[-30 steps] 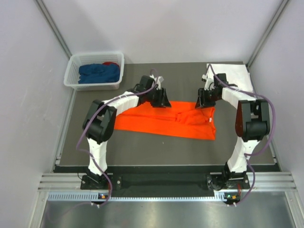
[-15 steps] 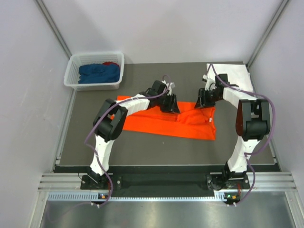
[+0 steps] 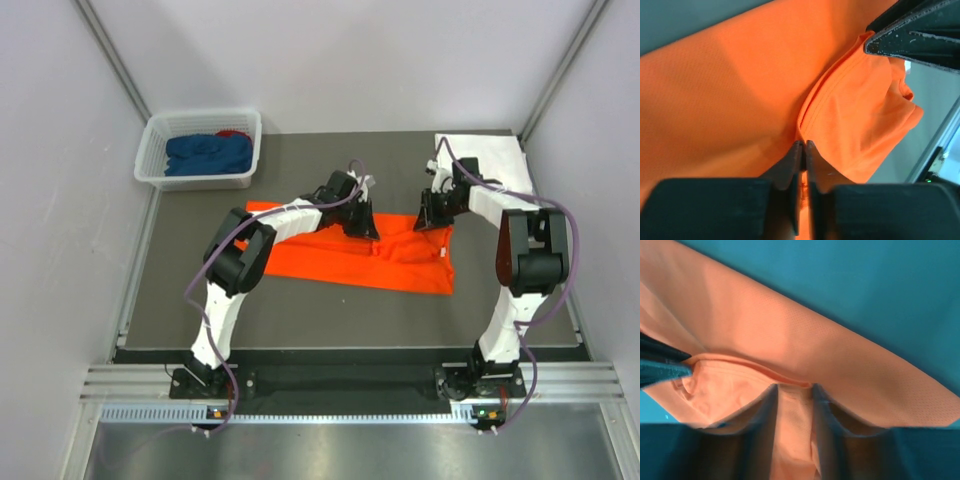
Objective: Fold and stack the t-shirts
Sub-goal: Fold the tshirt
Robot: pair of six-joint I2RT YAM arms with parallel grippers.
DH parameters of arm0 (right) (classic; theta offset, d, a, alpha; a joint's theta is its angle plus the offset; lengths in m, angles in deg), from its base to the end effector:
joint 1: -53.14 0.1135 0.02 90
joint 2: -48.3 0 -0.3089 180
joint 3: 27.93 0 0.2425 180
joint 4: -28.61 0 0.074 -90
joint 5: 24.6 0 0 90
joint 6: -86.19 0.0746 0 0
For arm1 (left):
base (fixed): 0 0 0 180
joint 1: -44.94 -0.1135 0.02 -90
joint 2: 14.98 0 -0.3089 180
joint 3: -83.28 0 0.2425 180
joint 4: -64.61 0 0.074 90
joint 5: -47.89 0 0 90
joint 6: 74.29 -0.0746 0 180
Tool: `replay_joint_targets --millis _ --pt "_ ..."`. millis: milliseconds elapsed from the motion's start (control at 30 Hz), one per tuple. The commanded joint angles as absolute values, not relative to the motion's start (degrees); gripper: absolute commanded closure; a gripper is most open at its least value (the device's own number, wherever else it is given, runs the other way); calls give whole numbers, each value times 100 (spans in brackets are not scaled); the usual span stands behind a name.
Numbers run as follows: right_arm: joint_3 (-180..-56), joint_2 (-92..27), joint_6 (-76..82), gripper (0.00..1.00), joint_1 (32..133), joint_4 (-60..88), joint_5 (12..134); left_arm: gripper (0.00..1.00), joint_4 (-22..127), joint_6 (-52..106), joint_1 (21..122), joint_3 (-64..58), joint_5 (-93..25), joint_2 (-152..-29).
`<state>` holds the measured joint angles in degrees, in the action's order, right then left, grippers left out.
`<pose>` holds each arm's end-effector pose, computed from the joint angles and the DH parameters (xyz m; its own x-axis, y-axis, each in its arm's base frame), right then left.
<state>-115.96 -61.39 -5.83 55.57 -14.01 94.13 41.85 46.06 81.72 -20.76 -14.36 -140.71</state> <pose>0.4081 0.0532 0.1892 -0.8909 -0.0687 -0.4490 -0.2772 0.8654 0.4175 0.4002 -0.3426 0.1766 -0.8863 0.1042 -0.4513 0.4036 0.6518 -0.6421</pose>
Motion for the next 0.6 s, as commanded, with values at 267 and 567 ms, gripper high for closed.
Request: replay_joint_targets --millis 267,567 --pt "-11231 -5498 -188 100 5560 -585 8869 100 4474 4647 8247 -2509 -1512 -14066" --pt "-10695 -4908 137 100 5542 -137 8420 100 4395 4542 8239 -2649 -1723 -14207"
